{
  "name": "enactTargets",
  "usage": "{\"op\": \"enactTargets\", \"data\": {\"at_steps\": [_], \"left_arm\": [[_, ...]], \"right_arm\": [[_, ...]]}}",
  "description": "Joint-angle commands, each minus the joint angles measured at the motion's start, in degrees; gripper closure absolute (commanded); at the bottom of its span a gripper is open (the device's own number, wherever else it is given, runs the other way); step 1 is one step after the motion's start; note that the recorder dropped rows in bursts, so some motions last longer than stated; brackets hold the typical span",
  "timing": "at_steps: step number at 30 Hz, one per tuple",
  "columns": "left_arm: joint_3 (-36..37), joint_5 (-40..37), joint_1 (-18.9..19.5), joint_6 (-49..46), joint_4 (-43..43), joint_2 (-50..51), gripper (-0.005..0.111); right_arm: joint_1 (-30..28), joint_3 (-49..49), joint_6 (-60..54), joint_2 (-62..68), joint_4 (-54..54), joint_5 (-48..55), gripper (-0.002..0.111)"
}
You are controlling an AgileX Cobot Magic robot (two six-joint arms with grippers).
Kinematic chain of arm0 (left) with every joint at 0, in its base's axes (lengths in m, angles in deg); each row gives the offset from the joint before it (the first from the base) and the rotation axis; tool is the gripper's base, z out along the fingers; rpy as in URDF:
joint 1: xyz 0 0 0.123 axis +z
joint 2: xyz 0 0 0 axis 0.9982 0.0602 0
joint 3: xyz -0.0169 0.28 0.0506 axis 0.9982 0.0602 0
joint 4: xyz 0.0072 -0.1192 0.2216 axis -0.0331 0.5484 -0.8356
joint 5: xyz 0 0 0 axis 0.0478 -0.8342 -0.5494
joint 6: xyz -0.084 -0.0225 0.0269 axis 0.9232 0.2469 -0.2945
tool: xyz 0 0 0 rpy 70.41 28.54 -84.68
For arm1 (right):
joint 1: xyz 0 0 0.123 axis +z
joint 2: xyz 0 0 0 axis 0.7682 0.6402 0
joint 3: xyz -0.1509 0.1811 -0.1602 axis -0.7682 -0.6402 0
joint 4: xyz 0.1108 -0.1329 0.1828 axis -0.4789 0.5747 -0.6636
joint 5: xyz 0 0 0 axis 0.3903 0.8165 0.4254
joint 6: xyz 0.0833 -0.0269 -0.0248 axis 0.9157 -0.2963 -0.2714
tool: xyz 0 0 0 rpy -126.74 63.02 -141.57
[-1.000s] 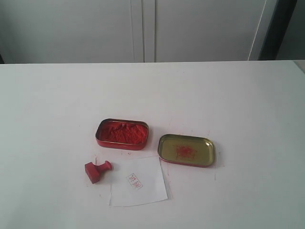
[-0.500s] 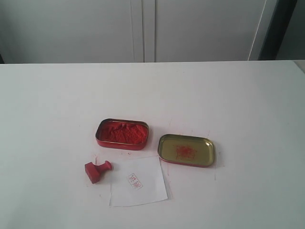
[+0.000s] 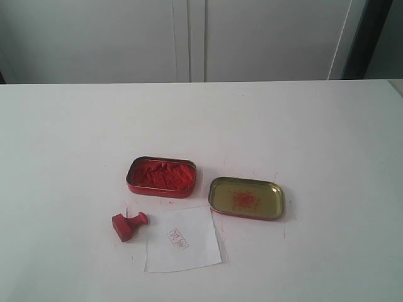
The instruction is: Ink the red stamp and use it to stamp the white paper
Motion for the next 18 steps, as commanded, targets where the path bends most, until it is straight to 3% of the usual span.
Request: {"op": "enactTargets", "data": {"at_steps": [1, 18], "left_arm": [[0.19, 0.25, 0.04, -0.16, 0.16, -0.20, 0.107], [0.19, 0.25, 0.04, -0.16, 0.16, -0.20, 0.107]], "right_arm": [[-0.34, -0.24, -0.41, -0.27, 0.23, -0.24, 0.108], [-0.34, -0.24, -0.41, -2.90, 0.10, -0.24, 0.108]]}}
